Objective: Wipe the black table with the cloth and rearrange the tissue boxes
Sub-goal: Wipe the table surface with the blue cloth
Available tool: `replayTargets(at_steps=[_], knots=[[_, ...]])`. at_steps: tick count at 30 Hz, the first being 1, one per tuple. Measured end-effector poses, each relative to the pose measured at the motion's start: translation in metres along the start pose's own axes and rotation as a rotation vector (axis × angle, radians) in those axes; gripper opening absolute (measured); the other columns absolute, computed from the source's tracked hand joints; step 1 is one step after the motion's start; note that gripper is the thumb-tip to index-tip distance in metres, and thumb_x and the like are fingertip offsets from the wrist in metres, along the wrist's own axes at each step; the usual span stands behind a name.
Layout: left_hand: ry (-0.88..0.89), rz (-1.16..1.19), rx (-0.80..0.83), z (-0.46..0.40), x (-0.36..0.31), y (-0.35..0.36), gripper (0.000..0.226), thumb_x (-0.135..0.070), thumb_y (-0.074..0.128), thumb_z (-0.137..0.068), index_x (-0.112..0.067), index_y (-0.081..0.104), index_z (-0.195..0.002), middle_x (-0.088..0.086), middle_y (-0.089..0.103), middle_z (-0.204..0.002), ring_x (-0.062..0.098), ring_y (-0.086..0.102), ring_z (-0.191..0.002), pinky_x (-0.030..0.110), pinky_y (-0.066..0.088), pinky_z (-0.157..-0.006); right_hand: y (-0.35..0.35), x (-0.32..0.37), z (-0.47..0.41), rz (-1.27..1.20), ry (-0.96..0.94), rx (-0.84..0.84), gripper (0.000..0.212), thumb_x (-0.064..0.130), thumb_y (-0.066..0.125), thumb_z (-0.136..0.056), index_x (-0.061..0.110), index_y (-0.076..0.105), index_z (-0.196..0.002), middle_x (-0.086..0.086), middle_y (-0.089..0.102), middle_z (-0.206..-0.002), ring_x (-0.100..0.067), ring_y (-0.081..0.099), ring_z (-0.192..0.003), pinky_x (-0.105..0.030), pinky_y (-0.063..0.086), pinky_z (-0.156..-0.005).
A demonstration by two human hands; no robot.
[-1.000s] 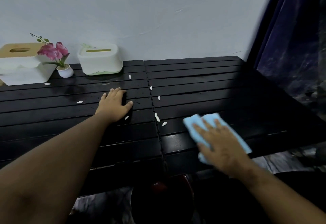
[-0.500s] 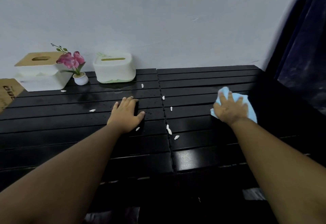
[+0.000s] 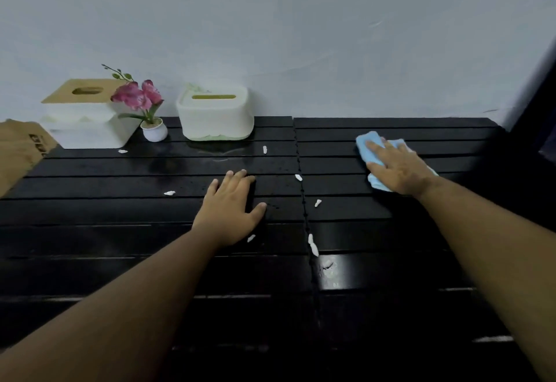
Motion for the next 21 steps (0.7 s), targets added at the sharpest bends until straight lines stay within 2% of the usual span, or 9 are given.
replayTargets(at_steps=[4, 7, 10, 12, 14, 16, 18, 19, 21], knots=[[-0.008, 0.011, 0.017, -0.001, 0.002, 0.002, 0.079, -0.066, 0.023, -0.086, -0.024, 0.022, -0.153, -0.003, 0.011, -0.164, 0.017, -0.001, -0.151, 0.043, -0.001, -0.122, 0.028, -0.04, -0.084, 0.098, 0.195, 0.072, 0.086, 0.066, -0.001, -0.069, 0.036, 0.023, -0.146, 0.005, 0.01, -0.161, -0.043, 0.018, -0.141, -0.064, 0.02, -0.108], [-0.006, 0.015, 0.014, -0.001, 0.003, 0.003, 0.08, -0.068, 0.021, -0.085, -0.025, 0.021, -0.153, -0.003, 0.009, -0.164, 0.016, -0.003, -0.151, 0.043, -0.002, -0.122, 0.024, 0.014, -0.115, 0.165, 0.152, 0.075, 0.094, 0.066, -0.006, -0.068, 0.028, 0.027, -0.148, -0.004, 0.01, -0.16, -0.041, 0.017, -0.141, -0.064, 0.02, -0.107], [-0.007, 0.034, 0.004, -0.001, 0.002, 0.002, 0.075, -0.063, 0.029, -0.089, -0.025, 0.022, -0.152, -0.003, 0.01, -0.164, 0.016, -0.003, -0.151, 0.042, -0.002, -0.122, 0.015, 0.124, -0.115, 0.324, -0.149, -0.001, 0.064, 0.05, 0.019, -0.093, 0.019, 0.028, -0.149, -0.01, 0.01, -0.16, -0.044, 0.02, -0.14, -0.063, 0.022, -0.11], [-0.019, 0.047, 0.004, 0.0, 0.003, 0.0, 0.076, -0.064, 0.029, -0.087, -0.025, 0.024, -0.152, -0.004, 0.011, -0.164, 0.015, -0.002, -0.151, 0.041, -0.002, -0.122, 0.011, 0.184, -0.106, 0.328, -0.338, -0.058, 0.059, 0.039, 0.026, -0.097, 0.016, 0.022, -0.152, -0.013, 0.01, -0.162, -0.041, 0.016, -0.144, -0.06, 0.018, -0.115], [-0.028, 0.079, 0.004, 0.0, 0.002, -0.002, 0.073, -0.063, 0.036, -0.089, -0.026, 0.026, -0.151, -0.005, 0.013, -0.164, 0.015, -0.001, -0.151, 0.04, -0.002, -0.122, 0.013, 0.22, -0.091, 0.357, -0.52, -0.127, 0.049, 0.031, 0.03, -0.101, 0.01, 0.038, -0.145, -0.015, 0.011, -0.161, -0.04, 0.017, -0.144, -0.059, 0.021, -0.113], [-0.03, 0.156, 0.008, -0.001, 0.003, -0.005, 0.069, -0.056, 0.049, -0.092, -0.026, 0.03, -0.151, -0.006, 0.016, -0.163, 0.014, 0.002, -0.151, 0.038, -0.002, -0.122, 0.01, 0.233, -0.068, 0.367, -0.662, -0.177, 0.046, 0.03, 0.03, -0.1, 0.004, 0.059, -0.126, -0.019, 0.018, -0.158, -0.04, 0.031, -0.133, -0.056, 0.028, -0.107], [-0.06, 0.328, -0.003, -0.002, 0.011, -0.012, 0.063, -0.046, 0.059, -0.092, -0.024, 0.039, -0.148, -0.006, 0.024, -0.161, 0.012, 0.008, -0.15, 0.035, 0.003, -0.123, 0.006, 0.239, -0.045, 0.337, -0.762, -0.164, 0.042, 0.023, 0.034, -0.095, 0.002, 0.066, -0.113, -0.019, 0.025, -0.154, -0.039, 0.037, -0.123, -0.053, 0.028, -0.105], [-0.081, 0.41, -0.024, -0.001, 0.018, -0.018, 0.059, -0.042, 0.061, -0.092, -0.022, 0.043, -0.145, -0.005, 0.03, -0.159, 0.011, 0.011, -0.15, 0.033, 0.008, -0.122, 0.007, 0.244, -0.032, 0.277, -0.823, -0.141, 0.04, 0.019, 0.036, -0.093, 0.004, 0.063, -0.119, -0.018, 0.026, -0.154, -0.04, 0.037, -0.125, -0.053, 0.028, -0.108], [-0.106, 0.407, -0.092, 0.0, 0.039, -0.034, 0.054, -0.038, 0.063, -0.092, -0.019, 0.049, -0.141, -0.003, 0.038, -0.154, 0.012, 0.016, -0.149, 0.033, 0.017, -0.121, 0.012, 0.245, -0.013, 0.142, -0.874, -0.059, 0.048, 0.017, 0.037, -0.098, 0.014, 0.039, -0.147, -0.015, 0.023, -0.158, -0.041, 0.027, -0.139, -0.049, 0.018, -0.117]])
Point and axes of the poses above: each hand's wrist, its own z-axis away from the middle knuckle, its own y-axis out of the palm, x = y × z, the point moved 8 cm from there along -z, towards the middle knuckle
